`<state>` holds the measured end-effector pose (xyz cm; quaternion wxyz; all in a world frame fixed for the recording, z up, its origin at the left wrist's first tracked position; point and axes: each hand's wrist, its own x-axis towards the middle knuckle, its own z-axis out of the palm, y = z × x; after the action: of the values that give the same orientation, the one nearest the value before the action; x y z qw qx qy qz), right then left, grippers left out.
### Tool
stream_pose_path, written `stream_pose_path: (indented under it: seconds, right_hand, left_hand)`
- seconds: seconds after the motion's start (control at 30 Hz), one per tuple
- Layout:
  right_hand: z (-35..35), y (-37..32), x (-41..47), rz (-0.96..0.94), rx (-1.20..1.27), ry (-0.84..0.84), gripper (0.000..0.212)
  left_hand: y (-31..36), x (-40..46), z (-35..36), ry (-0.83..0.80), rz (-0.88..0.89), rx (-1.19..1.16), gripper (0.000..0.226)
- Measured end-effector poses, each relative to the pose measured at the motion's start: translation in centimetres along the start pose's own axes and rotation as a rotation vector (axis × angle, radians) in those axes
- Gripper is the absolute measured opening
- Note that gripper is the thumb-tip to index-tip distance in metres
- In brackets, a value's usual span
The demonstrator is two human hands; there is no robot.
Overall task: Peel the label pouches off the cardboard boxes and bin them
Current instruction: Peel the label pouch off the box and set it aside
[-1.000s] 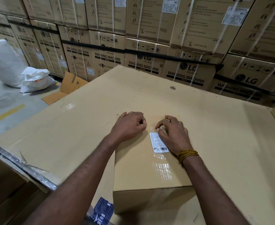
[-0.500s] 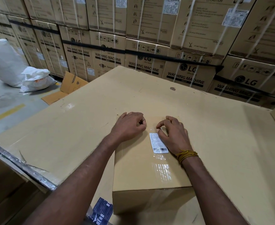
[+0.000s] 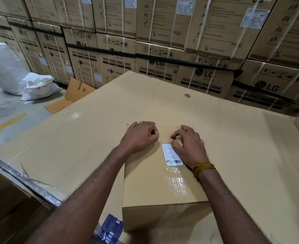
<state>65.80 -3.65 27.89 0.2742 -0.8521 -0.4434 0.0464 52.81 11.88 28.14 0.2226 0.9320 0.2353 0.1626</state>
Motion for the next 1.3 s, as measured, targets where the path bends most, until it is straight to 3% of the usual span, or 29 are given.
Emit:
stream_pose_path:
  seconds: [0.13,0.3,0.47,0.63,0.77,0.9,1.07,1.3]
  right_hand:
    - [0.12,0.17,0.07,-0.004,0.005,0.007,0.016]
    - [0.23,0.40,0.15,-0.004,-0.006,0.019,0.026]
    - [0.46,0.74,0.25,-0.018,0.057,0.070,0.013]
    - [0.62,0.88,0.29,-0.027,0.042,0.086,0.019]
    - [0.61,0.86,0.31,-0.012,0.062,0.096,0.008]
    - [0.54,0.85,0.25,-0.029,0.036,0.080,0.020]
    - [0.44,0.63,0.13,-0.020,0.045,0.082,0.012]
    - [0.05,0.00,-0.18,-0.044,0.016,0.033,0.020]
  left_hand:
    - [0.00,0.10,-0.09,-0.004,0.000,-0.004,0.013]
    - [-0.07,0.10,0.00,-0.003,-0.003,-0.006,0.013]
    - [0.01,0.02,-0.01,0.005,-0.001,-0.011,0.013]
    - [0.02,0.03,-0.05,0.004,-0.002,-0.011,0.013]
    - [-0.02,0.05,0.05,0.005,-0.003,-0.013,0.013]
    - [-0.11,0.08,0.16,0.002,-0.004,-0.014,0.013]
    - [-0.11,0.06,0.14,0.001,-0.007,-0.023,0.014]
    - [-0.05,0.05,0.06,-0.002,-0.014,-0.020,0.014]
